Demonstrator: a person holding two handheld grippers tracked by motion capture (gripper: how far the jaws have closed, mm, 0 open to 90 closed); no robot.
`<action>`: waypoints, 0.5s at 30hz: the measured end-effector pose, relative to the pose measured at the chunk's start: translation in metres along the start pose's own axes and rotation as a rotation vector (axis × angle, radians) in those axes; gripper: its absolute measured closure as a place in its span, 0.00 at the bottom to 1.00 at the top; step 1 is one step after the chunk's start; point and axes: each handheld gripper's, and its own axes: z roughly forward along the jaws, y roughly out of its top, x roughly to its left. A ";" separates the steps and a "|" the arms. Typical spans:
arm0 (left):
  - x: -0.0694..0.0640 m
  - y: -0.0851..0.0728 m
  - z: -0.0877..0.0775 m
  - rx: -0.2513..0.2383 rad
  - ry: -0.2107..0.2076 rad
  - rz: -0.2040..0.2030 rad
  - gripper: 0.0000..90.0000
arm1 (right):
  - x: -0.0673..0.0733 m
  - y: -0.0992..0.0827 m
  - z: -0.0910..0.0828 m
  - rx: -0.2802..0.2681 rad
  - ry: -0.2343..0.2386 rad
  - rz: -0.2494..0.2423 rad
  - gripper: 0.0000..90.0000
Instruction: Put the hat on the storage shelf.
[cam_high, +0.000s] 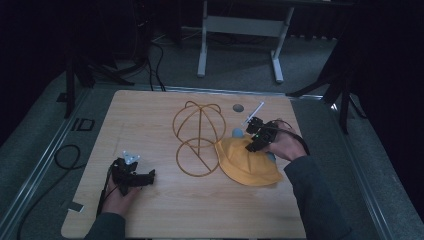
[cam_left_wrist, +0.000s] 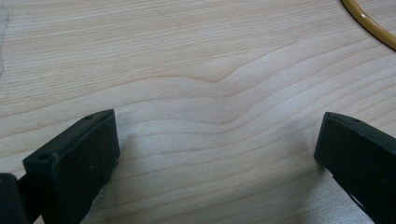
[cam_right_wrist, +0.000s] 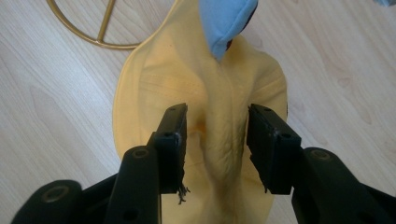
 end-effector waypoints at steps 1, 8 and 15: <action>0.000 0.000 0.000 -0.001 0.000 0.000 0.00 | -0.001 0.001 0.001 0.013 0.008 -0.001 0.65; 0.000 0.000 0.000 0.000 0.000 0.000 0.00 | -0.012 0.008 0.011 0.079 0.063 0.032 0.72; 0.000 0.000 0.000 -0.001 0.000 -0.001 0.00 | -0.012 0.010 0.008 0.110 0.040 -0.012 0.92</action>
